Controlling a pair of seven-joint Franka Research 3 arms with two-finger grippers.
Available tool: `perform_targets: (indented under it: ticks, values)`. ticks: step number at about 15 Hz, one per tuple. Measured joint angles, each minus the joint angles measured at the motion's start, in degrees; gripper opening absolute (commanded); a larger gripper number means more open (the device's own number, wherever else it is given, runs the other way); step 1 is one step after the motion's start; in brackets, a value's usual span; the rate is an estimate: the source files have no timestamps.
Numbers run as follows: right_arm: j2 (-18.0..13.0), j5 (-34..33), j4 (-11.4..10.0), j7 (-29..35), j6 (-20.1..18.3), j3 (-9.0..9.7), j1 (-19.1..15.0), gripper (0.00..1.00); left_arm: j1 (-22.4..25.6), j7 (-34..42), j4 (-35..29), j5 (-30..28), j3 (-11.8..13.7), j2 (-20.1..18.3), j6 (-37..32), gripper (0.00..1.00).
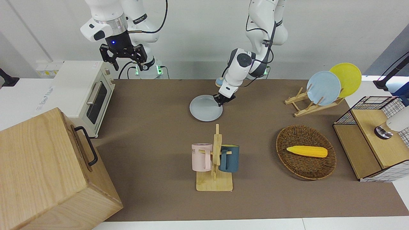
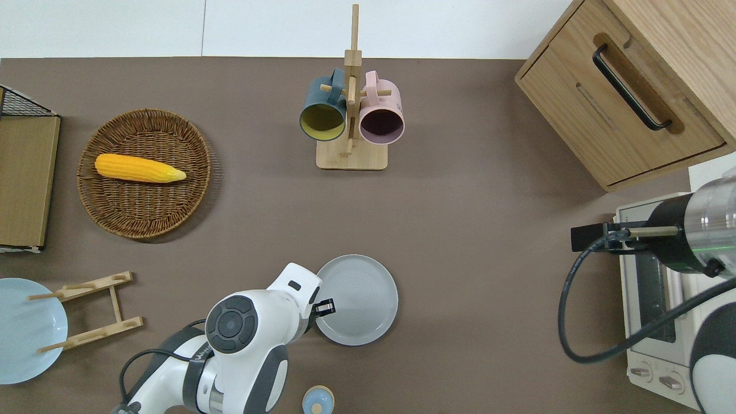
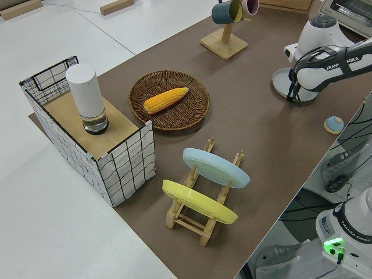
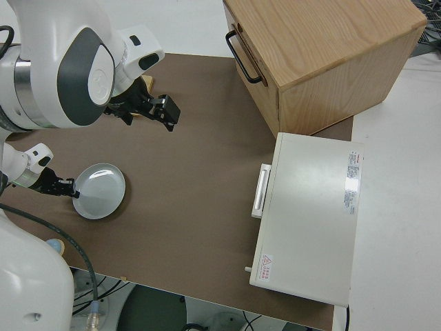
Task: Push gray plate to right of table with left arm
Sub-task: 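Push the gray plate across the table with the left gripper toward the toaster oven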
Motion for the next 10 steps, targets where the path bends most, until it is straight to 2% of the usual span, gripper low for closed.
perform_targets:
  ticks: [5,10]
  values:
    - [0.00,0.00,0.00,0.00,0.00,0.00,0.00,0.996,-5.84,-5.18,4.57,-2.10,0.25,4.16,2.43,0.00]
    - [0.00,0.00,0.00,0.00,0.00,0.00,0.00,0.996,-8.97,-8.66,8.63,-2.13,0.23,7.51,2.89,0.00]
